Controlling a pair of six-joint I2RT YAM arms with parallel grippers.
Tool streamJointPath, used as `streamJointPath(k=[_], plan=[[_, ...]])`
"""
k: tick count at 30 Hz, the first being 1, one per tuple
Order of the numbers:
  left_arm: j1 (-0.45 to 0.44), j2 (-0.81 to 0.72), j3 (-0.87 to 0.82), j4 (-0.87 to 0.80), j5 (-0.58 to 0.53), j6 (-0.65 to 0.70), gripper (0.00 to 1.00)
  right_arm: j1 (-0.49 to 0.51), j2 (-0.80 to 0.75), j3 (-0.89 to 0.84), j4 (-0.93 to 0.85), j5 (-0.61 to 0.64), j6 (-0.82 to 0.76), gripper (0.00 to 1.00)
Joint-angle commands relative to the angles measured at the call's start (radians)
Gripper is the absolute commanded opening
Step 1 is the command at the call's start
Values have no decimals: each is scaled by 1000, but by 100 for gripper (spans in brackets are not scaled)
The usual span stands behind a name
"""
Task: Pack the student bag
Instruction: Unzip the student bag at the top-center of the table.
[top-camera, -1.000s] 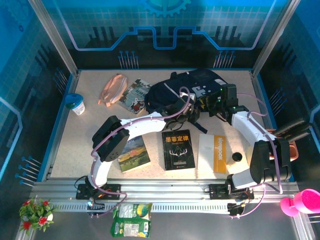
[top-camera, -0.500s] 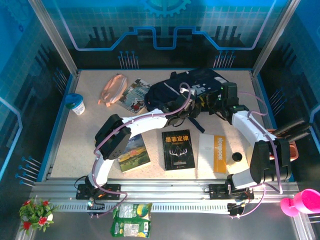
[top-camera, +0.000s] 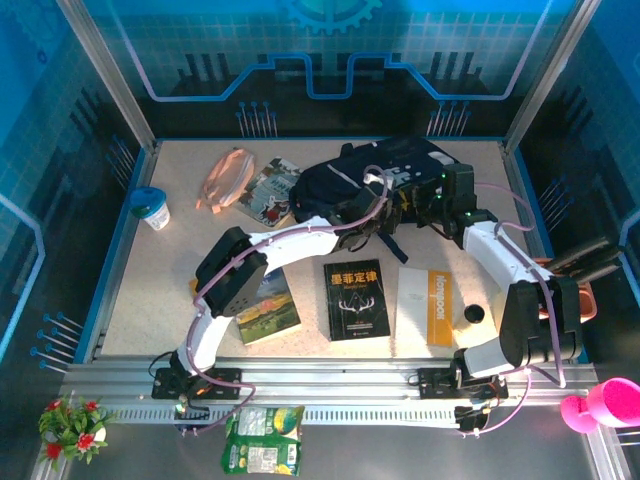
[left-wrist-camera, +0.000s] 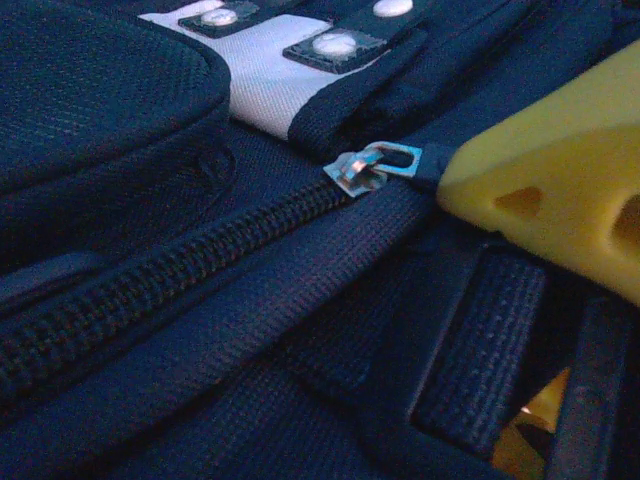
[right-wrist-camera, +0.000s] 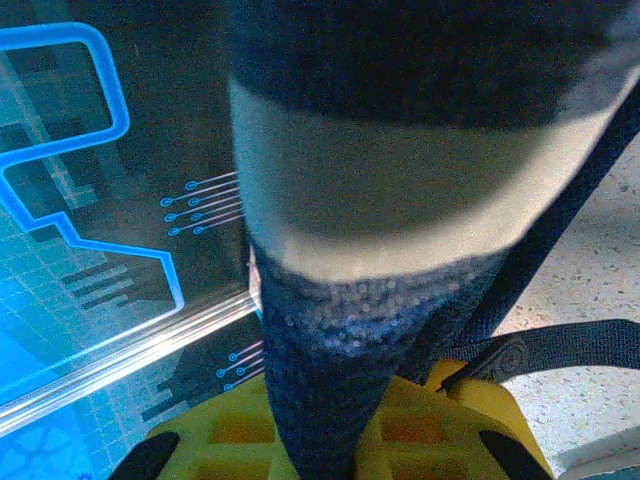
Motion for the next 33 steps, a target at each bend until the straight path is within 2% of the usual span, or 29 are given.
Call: streamJointPath(k=[1,6,11,16,24,26,33], plan=[[39,39,43,82,-13,44,25,66,-26,7,24,-182,29,0],[42,18,15,98,-11,46,12,63,-21,10,0,-155,6,0],[46,-38,-59,106,-18,45,6,39,-11,38,-59,-82,-59,0],[51,-124,-156,89,-18,36,5,14,4,55,-93,-35,-106,0],[72,-246,-264,-51,15,-15,2,-5,17,53,-116,16,-150,0],[78,-277,-292,-88,53,1,0,-10,18,51,-125,28,-161,0],[131,-386,-425,-158,71,39,0,-17,8,47,-148,72,-196,0]])
